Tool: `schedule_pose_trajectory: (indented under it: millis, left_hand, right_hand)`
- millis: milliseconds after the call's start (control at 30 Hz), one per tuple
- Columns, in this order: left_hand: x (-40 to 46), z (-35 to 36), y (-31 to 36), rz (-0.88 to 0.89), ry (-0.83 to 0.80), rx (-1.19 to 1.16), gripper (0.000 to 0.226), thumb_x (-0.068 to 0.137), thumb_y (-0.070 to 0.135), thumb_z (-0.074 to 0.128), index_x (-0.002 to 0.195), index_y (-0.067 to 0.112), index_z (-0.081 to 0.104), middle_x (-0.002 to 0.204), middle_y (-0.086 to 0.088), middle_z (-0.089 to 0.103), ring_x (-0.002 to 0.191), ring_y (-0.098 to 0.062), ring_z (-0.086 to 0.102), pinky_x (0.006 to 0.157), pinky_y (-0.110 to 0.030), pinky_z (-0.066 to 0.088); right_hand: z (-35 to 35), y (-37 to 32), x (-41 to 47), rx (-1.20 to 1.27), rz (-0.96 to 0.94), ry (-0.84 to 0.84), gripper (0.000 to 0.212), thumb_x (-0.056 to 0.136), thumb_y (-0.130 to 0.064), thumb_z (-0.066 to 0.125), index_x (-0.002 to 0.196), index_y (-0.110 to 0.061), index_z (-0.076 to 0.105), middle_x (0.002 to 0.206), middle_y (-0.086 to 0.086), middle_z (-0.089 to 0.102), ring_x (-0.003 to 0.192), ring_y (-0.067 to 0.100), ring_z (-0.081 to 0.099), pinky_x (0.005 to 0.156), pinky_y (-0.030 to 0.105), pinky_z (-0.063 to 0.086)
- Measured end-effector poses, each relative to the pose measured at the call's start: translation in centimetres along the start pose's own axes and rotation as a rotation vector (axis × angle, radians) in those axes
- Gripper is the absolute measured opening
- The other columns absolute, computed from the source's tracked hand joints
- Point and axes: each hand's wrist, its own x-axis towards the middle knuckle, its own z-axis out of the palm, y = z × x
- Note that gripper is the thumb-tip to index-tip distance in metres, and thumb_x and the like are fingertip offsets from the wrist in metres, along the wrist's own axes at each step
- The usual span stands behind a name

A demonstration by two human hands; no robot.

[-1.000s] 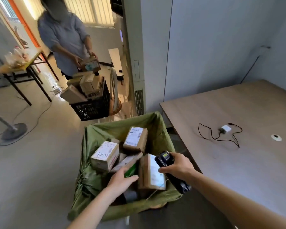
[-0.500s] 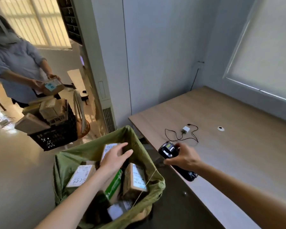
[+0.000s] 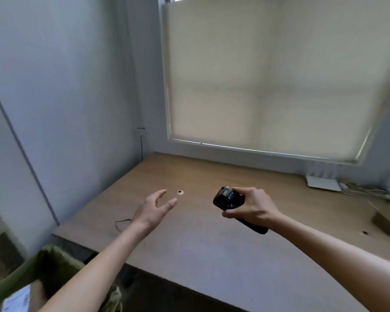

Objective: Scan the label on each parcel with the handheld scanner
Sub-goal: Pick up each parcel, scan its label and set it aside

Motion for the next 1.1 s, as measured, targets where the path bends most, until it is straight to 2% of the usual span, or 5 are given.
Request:
schedule_pose_trajectory:
  millis: [133, 567, 667, 800, 1100]
  left_hand:
    - [1.4, 9.0, 10.9, 0.155, -0.137, 0.017, 0.063, 0.086, 0.055, 0.07, 0.14, 0.025, 0.056, 0.144, 0.001, 0.055, 0.133, -0.018, 0.05, 0.109, -0.034, 0.038]
    - [-9.3, 46.5, 42.5, 0.474, -0.604, -0.092, 0.067, 0.088, 0.059, 0.064, 0.144, 0.023, 0.054, 0.149, -0.002, 0.052, 0.138, -0.019, 0.047, 0.116, -0.039, 0.036]
    - [-12.5, 53.2, 47.2, 0.49, -0.698, -0.115, 0.069, 0.089, 0.059, 0.064, 0.145, 0.021, 0.051, 0.144, -0.006, 0.057, 0.132, -0.022, 0.052, 0.113, -0.041, 0.041]
    - [-15.0, 60.6, 51.6, 0.497, -0.786, -0.106, 0.065, 0.091, 0.054, 0.064, 0.146, 0.021, 0.05, 0.138, -0.008, 0.061, 0.125, -0.022, 0.057, 0.109, -0.04, 0.045]
    - [-15.0, 76.6, 56.8, 0.525, -0.895, -0.034, 0.061, 0.092, 0.051, 0.064, 0.144, 0.022, 0.052, 0.13, -0.003, 0.062, 0.11, -0.016, 0.059, 0.099, -0.034, 0.048]
  right_hand:
    - [-9.7, 8.8, -4.3, -0.02, 0.155, 0.136, 0.041, 0.053, -0.065, 0.078, 0.088, -0.046, 0.07, 0.077, -0.018, 0.071, 0.076, 0.008, 0.067, 0.056, 0.022, 0.044]
    - [-34.5, 39.0, -25.5, -0.115, 0.694, 0.42, 0.055, 0.046, -0.066, 0.08, 0.094, -0.04, 0.075, 0.087, -0.012, 0.075, 0.084, 0.011, 0.068, 0.068, 0.027, 0.056]
    - [-38.3, 44.3, -30.2, -0.126, 0.79, 0.468, 0.05, 0.052, -0.061, 0.086, 0.097, -0.04, 0.076, 0.088, -0.01, 0.073, 0.082, 0.011, 0.064, 0.059, 0.022, 0.047]
    - [-41.8, 50.4, -34.5, -0.113, 0.918, 0.537, 0.06, 0.055, -0.06, 0.087, 0.11, -0.04, 0.075, 0.101, -0.005, 0.074, 0.096, 0.021, 0.067, 0.08, 0.031, 0.058]
    - [-44.0, 64.2, -36.6, -0.053, 1.103, 0.523, 0.063, 0.058, -0.061, 0.087, 0.115, -0.036, 0.074, 0.109, 0.0, 0.074, 0.102, 0.026, 0.067, 0.083, 0.035, 0.059]
